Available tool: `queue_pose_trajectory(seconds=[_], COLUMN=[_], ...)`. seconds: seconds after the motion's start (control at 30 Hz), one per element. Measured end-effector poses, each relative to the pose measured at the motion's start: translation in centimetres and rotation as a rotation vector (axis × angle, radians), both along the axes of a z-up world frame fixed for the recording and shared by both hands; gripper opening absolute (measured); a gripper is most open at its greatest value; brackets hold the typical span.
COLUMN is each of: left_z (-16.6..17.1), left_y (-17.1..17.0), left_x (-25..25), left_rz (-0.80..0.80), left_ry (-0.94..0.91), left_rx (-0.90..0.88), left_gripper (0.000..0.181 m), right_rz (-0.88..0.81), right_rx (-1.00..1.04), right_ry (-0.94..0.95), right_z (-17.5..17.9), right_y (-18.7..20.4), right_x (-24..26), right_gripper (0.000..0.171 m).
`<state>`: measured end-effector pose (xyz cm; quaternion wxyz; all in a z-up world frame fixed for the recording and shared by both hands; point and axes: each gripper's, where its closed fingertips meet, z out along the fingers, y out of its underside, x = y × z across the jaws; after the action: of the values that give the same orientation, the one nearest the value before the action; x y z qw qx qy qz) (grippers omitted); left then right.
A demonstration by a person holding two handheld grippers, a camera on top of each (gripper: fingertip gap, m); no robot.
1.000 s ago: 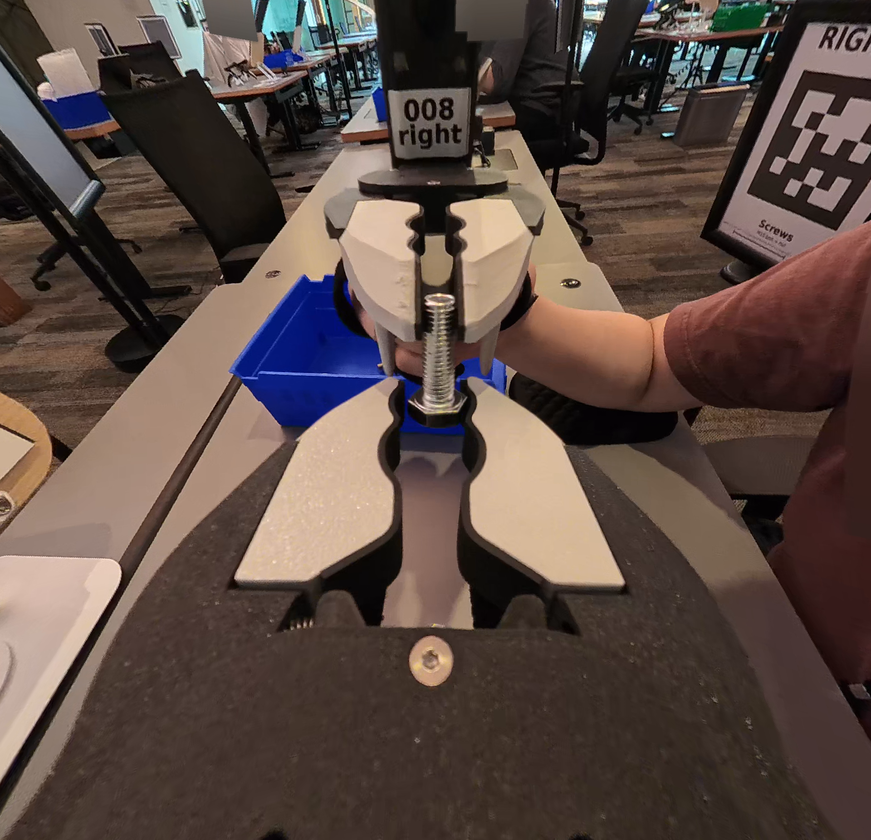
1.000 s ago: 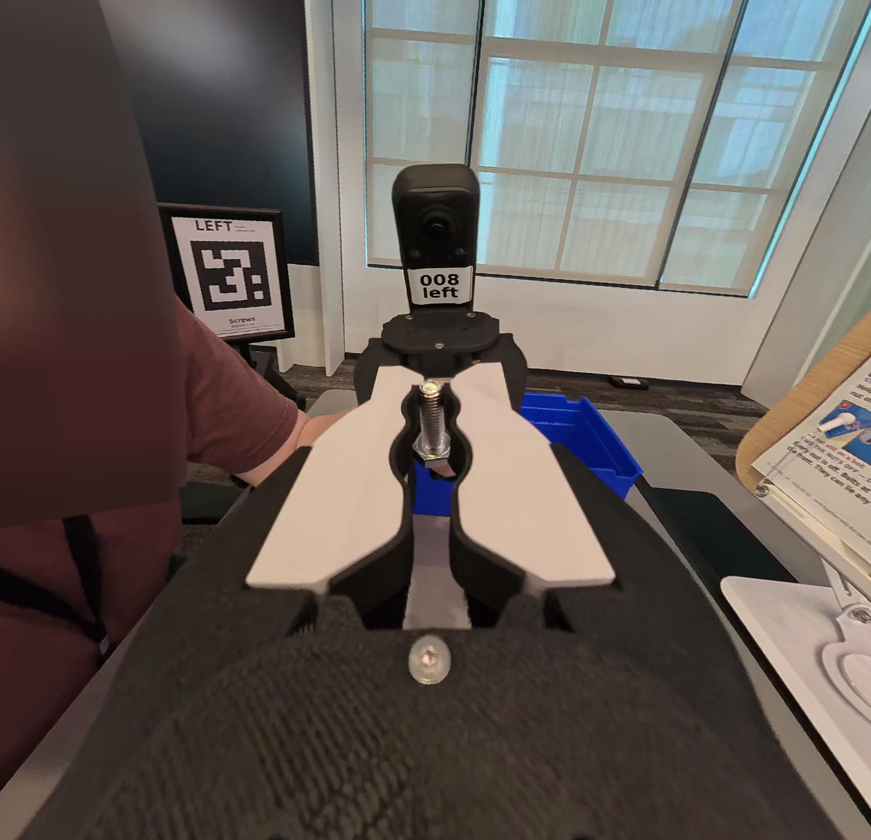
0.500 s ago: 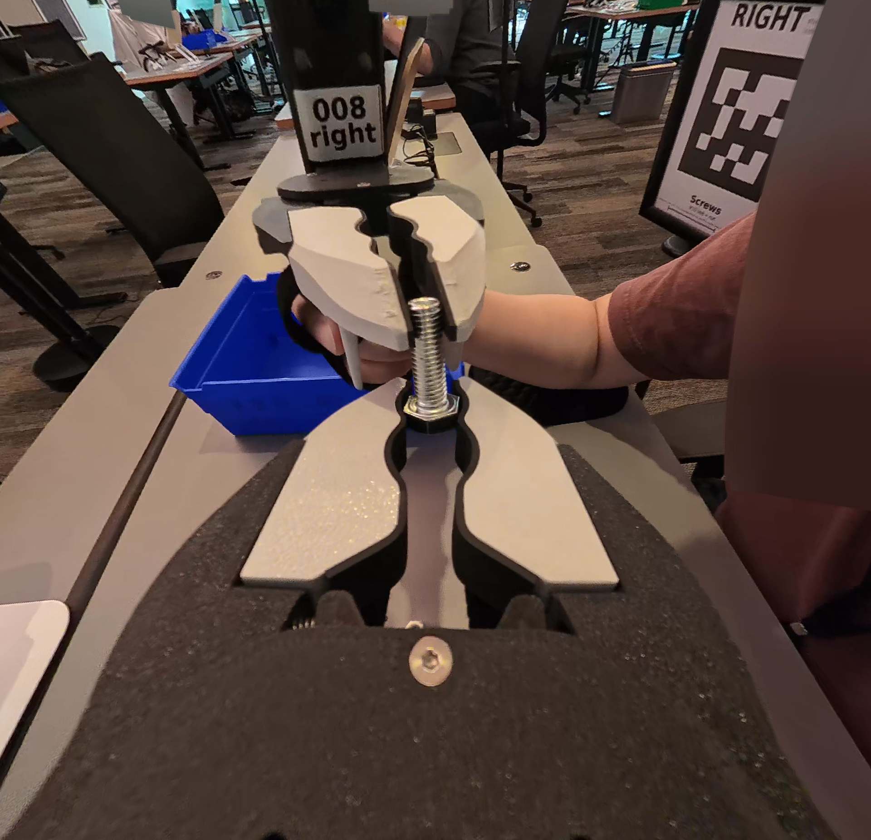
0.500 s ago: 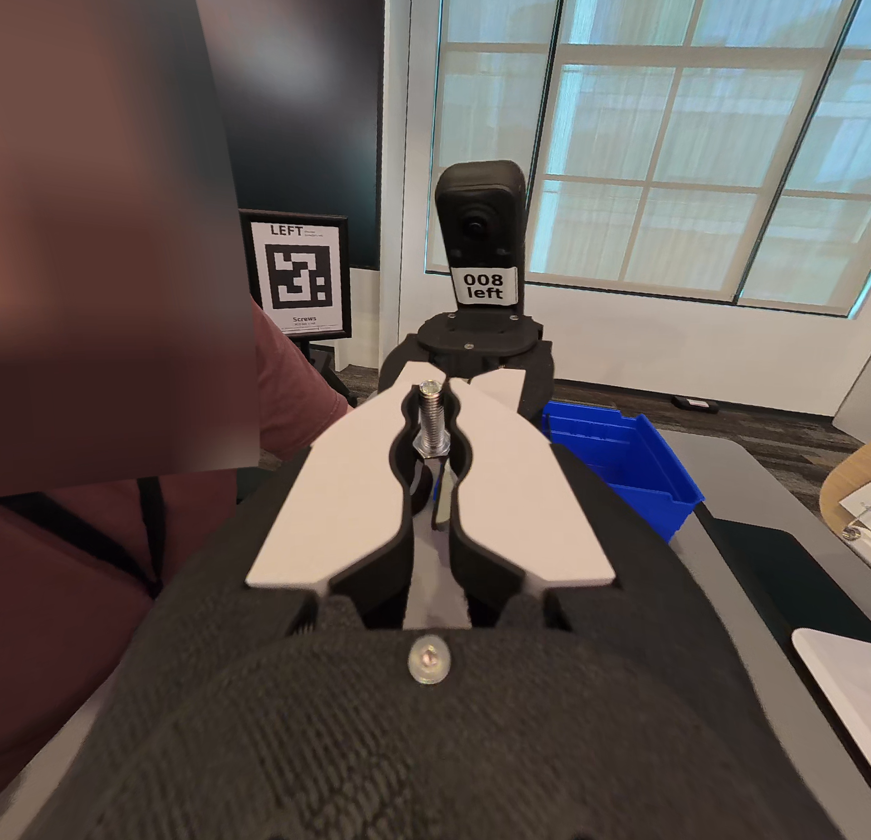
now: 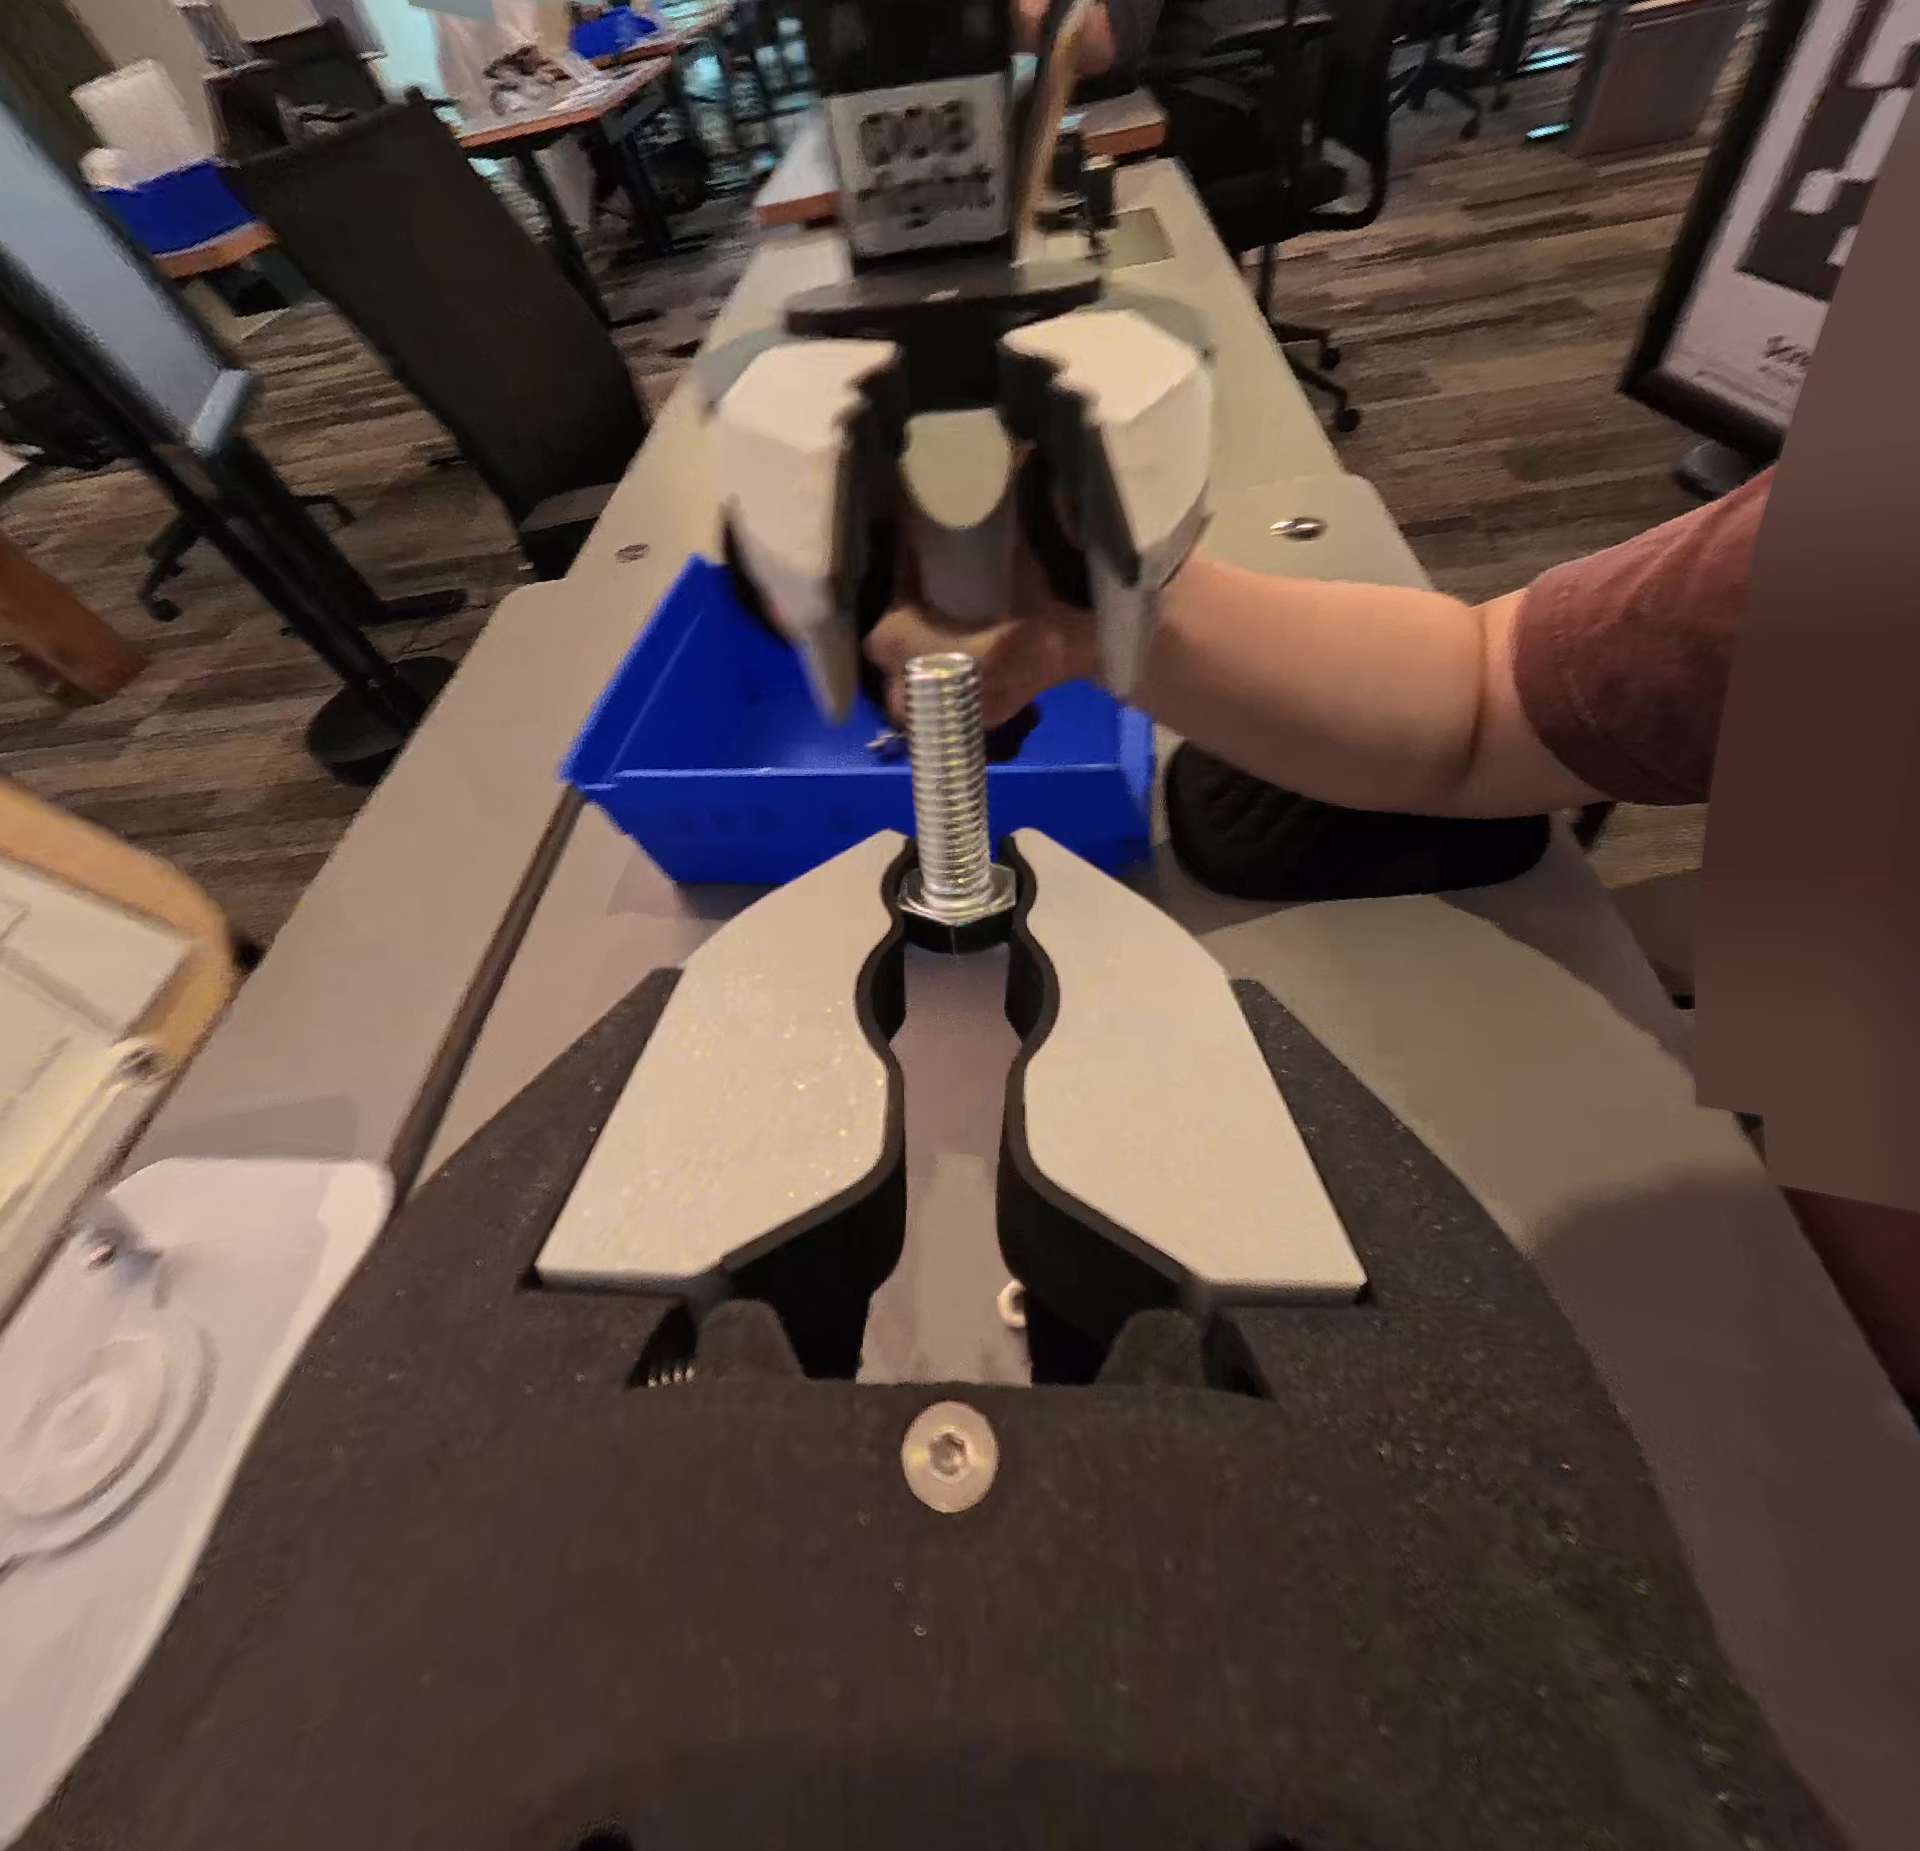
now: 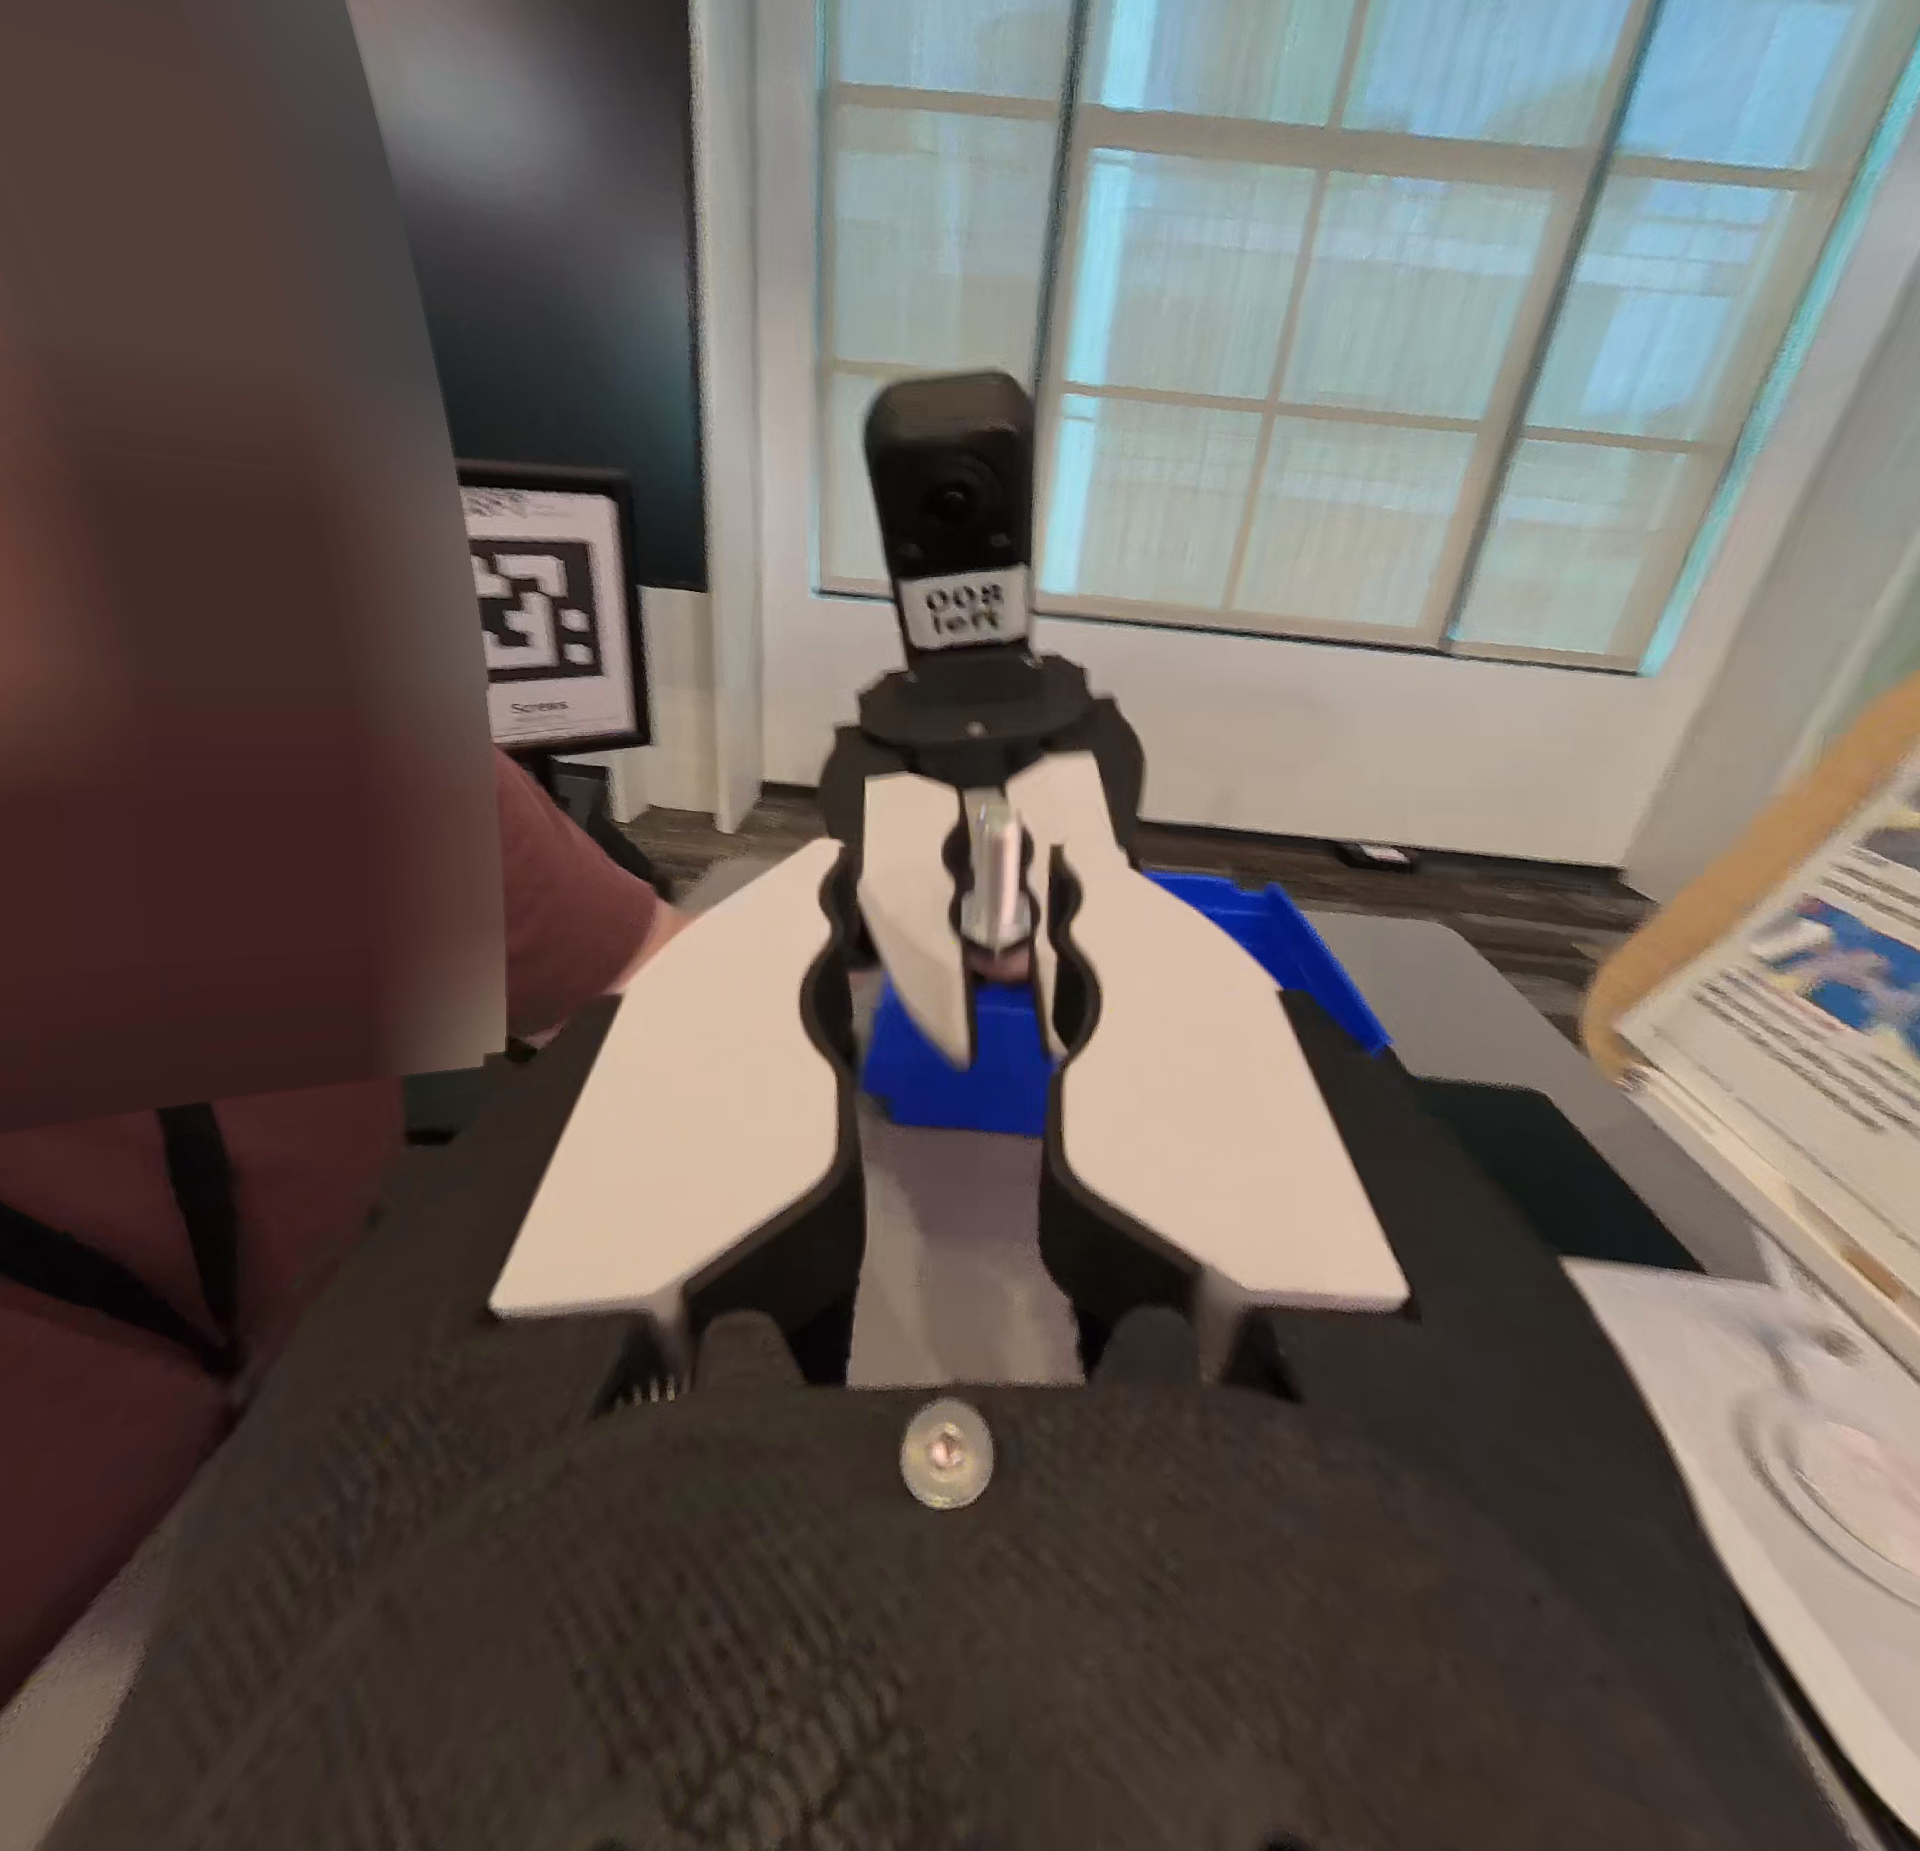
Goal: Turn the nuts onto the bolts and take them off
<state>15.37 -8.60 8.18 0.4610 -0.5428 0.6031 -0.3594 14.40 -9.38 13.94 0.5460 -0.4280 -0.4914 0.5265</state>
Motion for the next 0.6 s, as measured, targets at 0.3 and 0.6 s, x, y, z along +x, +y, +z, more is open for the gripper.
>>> queue_pose_trajectory(seconds=[0.3,0.6], left_z=[4.3,6.8], left_y=[8.0,7.4], left_x=[-11.8,-16.7], left_rz=[0.460,0.529], left_ry=[-0.062,-0.150], left_rx=[0.109,0.124], left_gripper=[0.014,0.014], right_rz=[-0.120,-0.052], right_rx=[0.060,0.242], right_ry=[-0.901,-1.402], right_z=[-16.5,-28.3], right_y=[2.6,1.9], right_x=[-2.2,-3.2], right_gripper=[0.024,0.027])
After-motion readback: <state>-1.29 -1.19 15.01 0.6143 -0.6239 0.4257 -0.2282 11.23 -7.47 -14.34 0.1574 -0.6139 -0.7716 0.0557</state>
